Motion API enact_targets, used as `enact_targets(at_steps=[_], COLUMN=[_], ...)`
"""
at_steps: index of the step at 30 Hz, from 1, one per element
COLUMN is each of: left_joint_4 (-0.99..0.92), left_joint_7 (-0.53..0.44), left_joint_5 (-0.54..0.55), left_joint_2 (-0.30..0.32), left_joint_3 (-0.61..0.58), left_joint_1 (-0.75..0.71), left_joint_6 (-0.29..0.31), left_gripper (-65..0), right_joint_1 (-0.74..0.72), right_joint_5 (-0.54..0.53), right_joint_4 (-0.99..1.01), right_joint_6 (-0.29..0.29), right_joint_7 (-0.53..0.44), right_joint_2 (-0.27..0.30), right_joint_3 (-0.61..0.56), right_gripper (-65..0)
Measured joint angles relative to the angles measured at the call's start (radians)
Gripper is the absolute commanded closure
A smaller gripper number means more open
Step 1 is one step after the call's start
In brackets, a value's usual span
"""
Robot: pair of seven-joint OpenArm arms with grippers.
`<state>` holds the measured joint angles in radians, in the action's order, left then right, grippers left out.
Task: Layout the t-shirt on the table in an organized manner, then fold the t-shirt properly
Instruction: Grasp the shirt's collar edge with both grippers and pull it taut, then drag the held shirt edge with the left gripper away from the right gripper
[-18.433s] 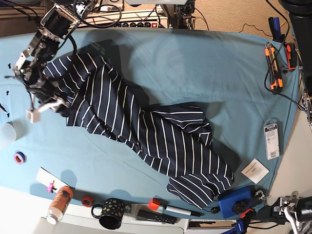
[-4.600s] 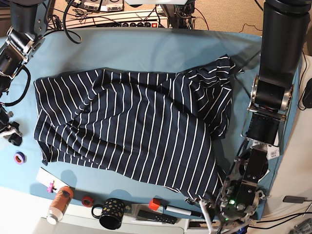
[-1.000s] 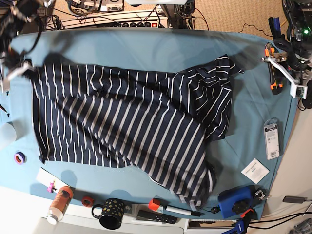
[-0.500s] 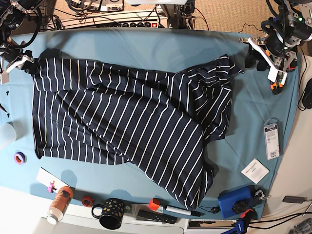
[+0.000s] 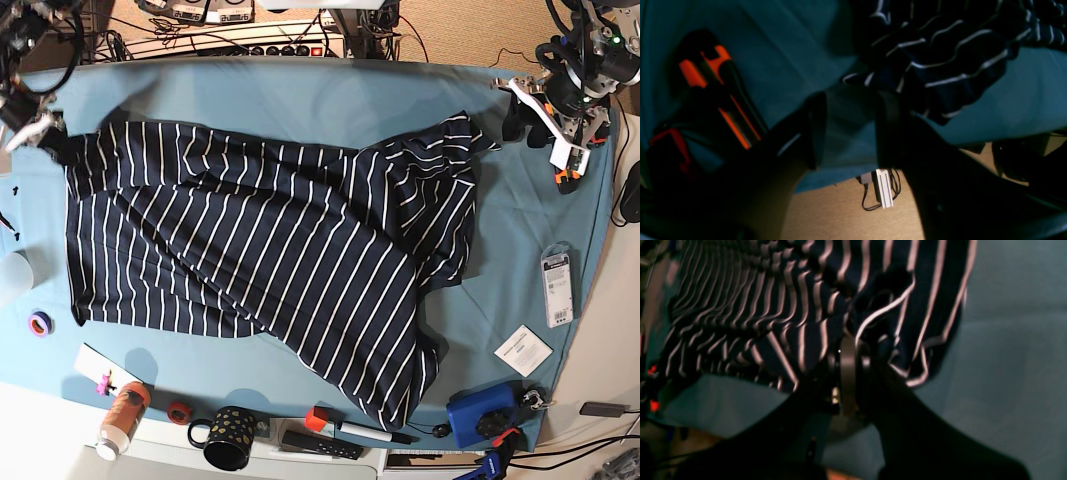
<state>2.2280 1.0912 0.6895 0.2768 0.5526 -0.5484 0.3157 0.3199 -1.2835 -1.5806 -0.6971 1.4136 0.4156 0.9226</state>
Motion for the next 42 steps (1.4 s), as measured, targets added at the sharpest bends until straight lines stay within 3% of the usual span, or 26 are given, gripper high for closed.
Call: enact_targets(at_steps=[5,9,12,14,18,20,22,25,28,32,34,36,37,40,42], left_joint_4=[0.000,0.000,0.000,0.000,0.000,0.000,-0.002,-0.001,-0.001,-0.002,-0.015,-0.046,-0.054,-0.051,-0.033], left_joint_7=[0.056,0.062,0.034,-0.058,-0.148,-0.183,-0.257,-0.430,-0.448,-0.451,-0.451,-0.449,-0.415,-0.237,-0.097], left_joint_5=[0.020,0.111,0.130,0.099,-0.005,-0.095,-0.253,-0.558,-0.775,-0.940,-0.962,-0.959,-0.949,-0.956,-1.007], left_joint_2=[0.000,-0.006,-0.037,-0.057,-0.066,-0.065,-0.066,-0.065,-0.056,-0.008,0.013,0.014,0.014,0.015,0.016], left_joint_3=[0.000,0.000,0.000,0.000,-0.044,-0.124,-0.227,-0.364,-0.481,-0.614,-0.659,-0.697,-0.713,-0.719,-0.714], left_joint_1=[-0.001,-0.055,-0.092,-0.096,-0.096,-0.097,-0.098,-0.097,-0.084,-0.070,-0.039,-0.012,-0.007,-0.008,-0.005], left_joint_6=[0.004,0.121,0.163,0.204,0.295,0.332,0.337,0.274,0.146,-0.001,-0.009,-0.021,-0.041,-0.190,-0.234], left_gripper=[-24.5,-24.5,-24.5,-24.5,-24.5,-24.5,-24.5,-24.5,-24.5,-24.5,-22.9,-10.6,-1.7,0.0,0.0], right_joint_1=[0.135,0.189,0.193,0.192,0.190,0.190,0.190,0.190,0.190,0.190,0.190,0.190,0.190,0.190,0.190], right_joint_5=[0.016,0.149,0.215,0.217,0.217,0.217,0.217,0.216,0.217,0.217,0.217,0.217,0.217,0.218,0.233], right_joint_4=[-0.075,-0.070,-0.060,-0.053,-0.050,-0.050,-0.050,-0.050,-0.050,-0.050,-0.050,-0.050,-0.050,-0.050,-0.050], right_joint_6=[0.000,0.000,0.000,0.000,0.000,0.000,0.000,0.000,0.000,0.000,0.000,0.000,0.000,0.000,0.000], right_joint_7=[-0.005,-0.003,-0.005,-0.008,-0.007,-0.007,-0.008,-0.008,-0.007,-0.008,-0.007,-0.007,-0.007,-0.007,-0.007], right_joint_2=[0.003,-0.001,0.000,0.000,0.000,0.000,0.000,0.000,0.000,0.000,0.000,0.000,0.000,0.000,0.000], right_joint_3=[0.000,0.000,0.000,0.000,0.000,0.000,0.000,0.000,0.000,0.000,0.000,0.000,0.000,0.000,0.000], right_gripper=[0.0,0.0,0.0,0.0,0.0,0.0,0.0,0.0,0.0,0.0,0.0,0.0,0.0,0.0,0.0])
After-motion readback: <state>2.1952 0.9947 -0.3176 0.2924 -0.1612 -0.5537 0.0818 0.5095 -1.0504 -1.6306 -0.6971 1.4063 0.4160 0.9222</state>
